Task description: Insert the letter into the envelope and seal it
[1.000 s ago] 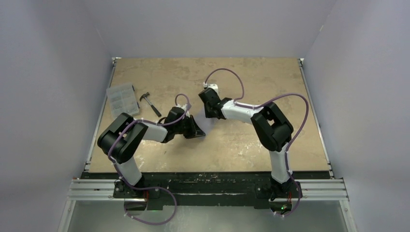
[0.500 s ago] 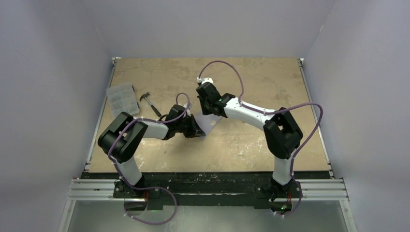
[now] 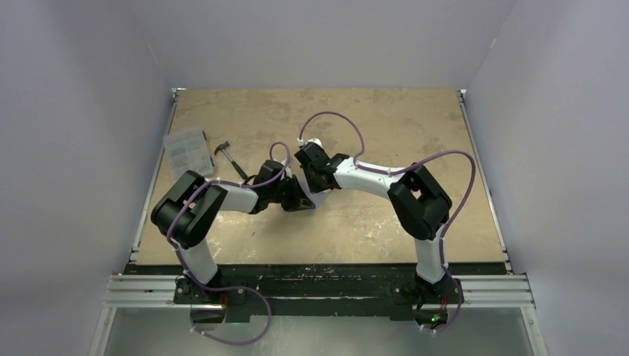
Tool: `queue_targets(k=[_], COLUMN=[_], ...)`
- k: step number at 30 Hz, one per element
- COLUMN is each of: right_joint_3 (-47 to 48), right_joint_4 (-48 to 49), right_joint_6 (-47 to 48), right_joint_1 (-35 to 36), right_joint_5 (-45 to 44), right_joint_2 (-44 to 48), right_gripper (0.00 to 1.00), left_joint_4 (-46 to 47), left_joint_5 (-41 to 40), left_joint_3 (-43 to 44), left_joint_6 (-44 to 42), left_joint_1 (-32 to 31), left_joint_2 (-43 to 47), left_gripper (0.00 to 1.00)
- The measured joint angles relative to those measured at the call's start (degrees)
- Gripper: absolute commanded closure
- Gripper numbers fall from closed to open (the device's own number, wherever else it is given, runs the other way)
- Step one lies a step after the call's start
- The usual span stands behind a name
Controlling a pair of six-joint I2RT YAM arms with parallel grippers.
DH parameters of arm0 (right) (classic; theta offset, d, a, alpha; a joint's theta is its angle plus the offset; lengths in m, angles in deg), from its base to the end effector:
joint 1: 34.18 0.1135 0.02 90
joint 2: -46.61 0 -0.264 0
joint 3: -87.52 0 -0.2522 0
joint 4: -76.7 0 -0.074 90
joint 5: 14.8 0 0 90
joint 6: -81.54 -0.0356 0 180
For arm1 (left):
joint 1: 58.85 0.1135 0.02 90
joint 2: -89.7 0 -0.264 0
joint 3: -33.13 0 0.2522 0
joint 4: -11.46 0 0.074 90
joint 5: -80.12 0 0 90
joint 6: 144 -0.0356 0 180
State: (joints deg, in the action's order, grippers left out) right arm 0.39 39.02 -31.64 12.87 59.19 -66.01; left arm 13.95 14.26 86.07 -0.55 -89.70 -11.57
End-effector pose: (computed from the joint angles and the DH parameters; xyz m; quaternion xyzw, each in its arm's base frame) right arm 0.2914 0.2987 0.1808 -0.1584 0.9381 0.0504 0.3040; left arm 0.2616 -0.1732 0.1076 -0.1005 0.9040 -0.3903 0.1425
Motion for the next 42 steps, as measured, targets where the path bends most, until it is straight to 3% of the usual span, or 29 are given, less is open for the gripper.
queue_targets(k=[31, 42], right_joint_3=[5.7, 7.4], right_joint_4=[-5.7, -0.9], right_joint_6=[-2.9, -3.0], right_joint_1=[0.0, -3.3], right_joint_5=[-1.0, -1.9], right_joint_2=[-5.9, -7.9], right_gripper=[0.94, 0.94], left_joint_4=[1.3, 2.3], left_joint_5=[1.7, 2.2], left_joint_3=[-0.7, -1.1], left_joint_6=[0.0, 0.0], left_joint_1=[0.7, 0.9], left_joint_2=[-1.1, -1.3], left_gripper=[1.0, 1.0])
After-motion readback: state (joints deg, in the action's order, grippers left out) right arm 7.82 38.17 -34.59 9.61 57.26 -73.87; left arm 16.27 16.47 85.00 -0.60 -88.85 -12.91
